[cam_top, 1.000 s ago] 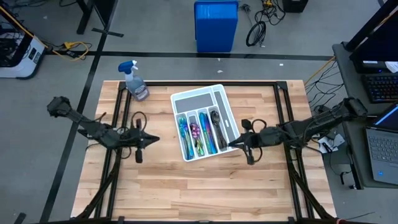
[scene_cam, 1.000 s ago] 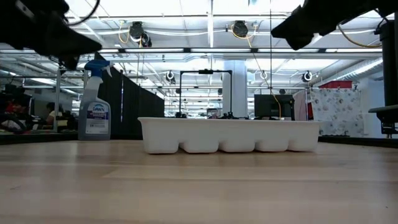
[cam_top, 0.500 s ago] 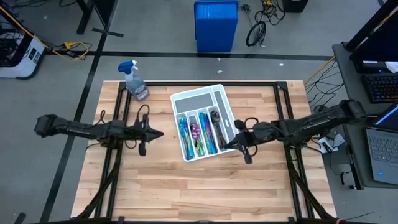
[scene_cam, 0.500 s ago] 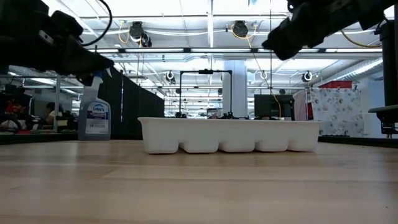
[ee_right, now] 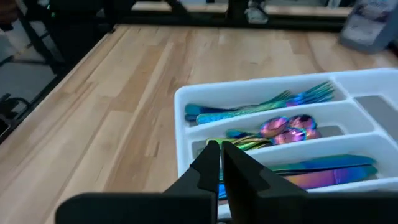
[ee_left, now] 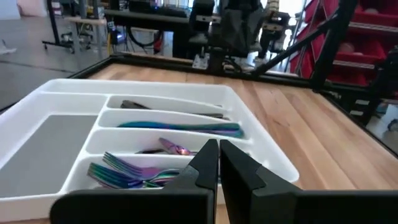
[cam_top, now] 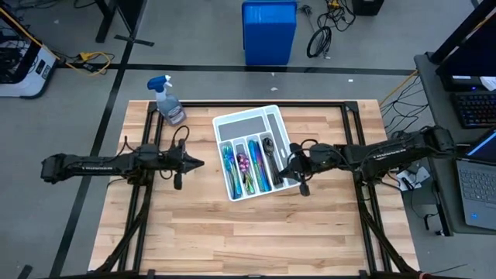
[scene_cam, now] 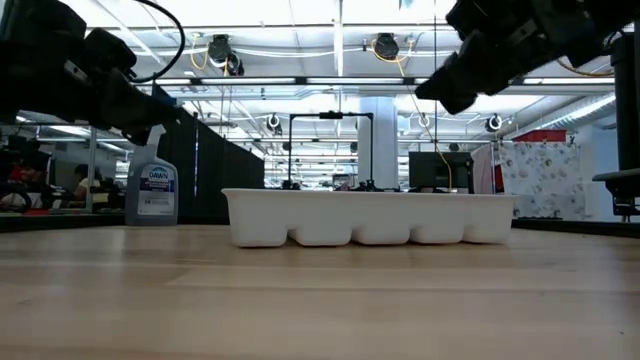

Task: Sort silverware

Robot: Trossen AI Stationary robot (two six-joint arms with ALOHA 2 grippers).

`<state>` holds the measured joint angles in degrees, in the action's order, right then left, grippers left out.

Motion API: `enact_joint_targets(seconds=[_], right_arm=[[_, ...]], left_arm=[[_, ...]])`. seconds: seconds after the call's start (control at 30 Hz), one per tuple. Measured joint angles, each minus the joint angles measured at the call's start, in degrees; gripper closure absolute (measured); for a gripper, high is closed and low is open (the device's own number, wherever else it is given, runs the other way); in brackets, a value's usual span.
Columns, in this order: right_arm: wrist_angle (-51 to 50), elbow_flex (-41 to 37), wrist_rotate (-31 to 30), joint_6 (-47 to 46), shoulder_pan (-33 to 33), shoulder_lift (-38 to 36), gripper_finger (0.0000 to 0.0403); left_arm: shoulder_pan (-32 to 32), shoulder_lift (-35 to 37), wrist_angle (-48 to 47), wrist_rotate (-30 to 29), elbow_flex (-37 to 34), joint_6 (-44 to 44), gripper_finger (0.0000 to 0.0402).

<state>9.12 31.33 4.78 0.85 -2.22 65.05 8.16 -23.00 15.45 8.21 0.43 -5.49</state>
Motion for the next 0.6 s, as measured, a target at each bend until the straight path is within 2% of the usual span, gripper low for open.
enact_joint_targets(seconds=[0.17, 0.3, 0.6], right_arm=[[12.7, -10.8, -1.2, -2.8, 0.0, -5.0, 0.0403], [24.6, -20.8, -2.6, -6.1, 0.0, -8.3, 0.0403], [26.7, -30.2, -9.7, -9.8, 0.4, -16.7, 0.0403]], left_arm=[[-0.8, 3.5, -5.9, 0.0, 0.0, -0.1, 0.0401], [-0.8, 6.0, -6.8, 0.0, 0.0, -0.1, 0.0401], [-0.7, 8.5, -10.2, -1.9, 0.0, 0.4, 0.0401]])
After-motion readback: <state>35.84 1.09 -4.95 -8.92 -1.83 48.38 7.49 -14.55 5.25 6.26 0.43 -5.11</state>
